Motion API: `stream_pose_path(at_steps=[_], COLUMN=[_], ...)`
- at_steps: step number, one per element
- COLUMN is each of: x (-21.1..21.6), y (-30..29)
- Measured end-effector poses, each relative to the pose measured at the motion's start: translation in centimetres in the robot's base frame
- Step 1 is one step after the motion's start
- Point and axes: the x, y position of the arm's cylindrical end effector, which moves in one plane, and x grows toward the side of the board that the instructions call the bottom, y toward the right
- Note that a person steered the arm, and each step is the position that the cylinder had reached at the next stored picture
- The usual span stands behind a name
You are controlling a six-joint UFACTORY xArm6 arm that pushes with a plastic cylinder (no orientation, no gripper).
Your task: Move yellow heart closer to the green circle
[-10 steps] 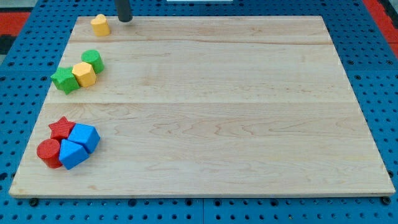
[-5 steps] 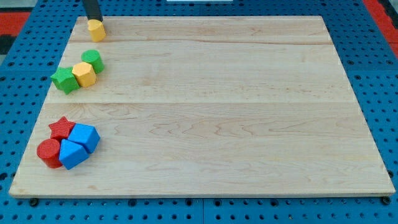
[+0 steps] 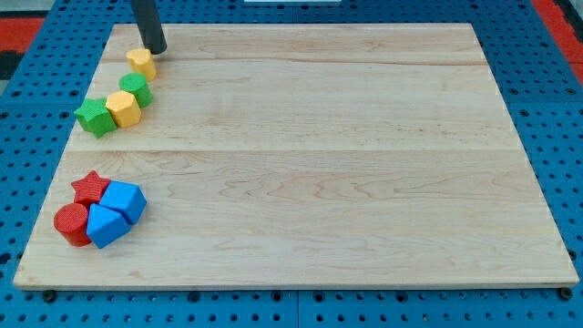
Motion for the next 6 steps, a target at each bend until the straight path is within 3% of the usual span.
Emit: stream_pose_path(at_steps=[6], x=[5.5], y=[-1.6])
